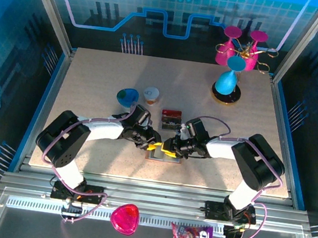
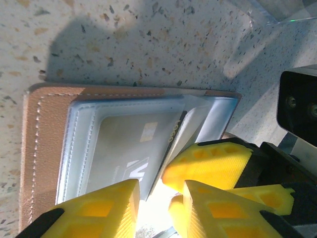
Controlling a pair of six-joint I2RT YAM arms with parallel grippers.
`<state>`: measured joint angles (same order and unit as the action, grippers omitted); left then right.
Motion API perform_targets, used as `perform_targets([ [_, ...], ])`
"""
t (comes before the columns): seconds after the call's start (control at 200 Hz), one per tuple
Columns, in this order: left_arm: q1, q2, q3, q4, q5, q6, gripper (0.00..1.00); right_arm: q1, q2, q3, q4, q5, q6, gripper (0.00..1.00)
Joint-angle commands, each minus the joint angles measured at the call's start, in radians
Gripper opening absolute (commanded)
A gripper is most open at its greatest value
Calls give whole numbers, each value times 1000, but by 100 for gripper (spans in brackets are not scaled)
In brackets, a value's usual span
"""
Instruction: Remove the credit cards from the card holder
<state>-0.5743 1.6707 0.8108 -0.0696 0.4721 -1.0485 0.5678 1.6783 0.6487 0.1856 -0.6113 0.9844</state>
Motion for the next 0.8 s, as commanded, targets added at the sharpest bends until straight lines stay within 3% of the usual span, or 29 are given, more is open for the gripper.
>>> perform_targets([
  [0.0, -11, -15, 11, 1, 35, 2, 30, -17, -66, 13, -91, 18, -16, 35],
  [0.275, -20, -20, 61, -10, 60, 5, 34, -41, -203, 84, -332, 103, -109, 37],
  [0.795, -87, 107, 207, 12, 106, -4, 42, -177, -439, 83, -559, 179, -199, 38],
])
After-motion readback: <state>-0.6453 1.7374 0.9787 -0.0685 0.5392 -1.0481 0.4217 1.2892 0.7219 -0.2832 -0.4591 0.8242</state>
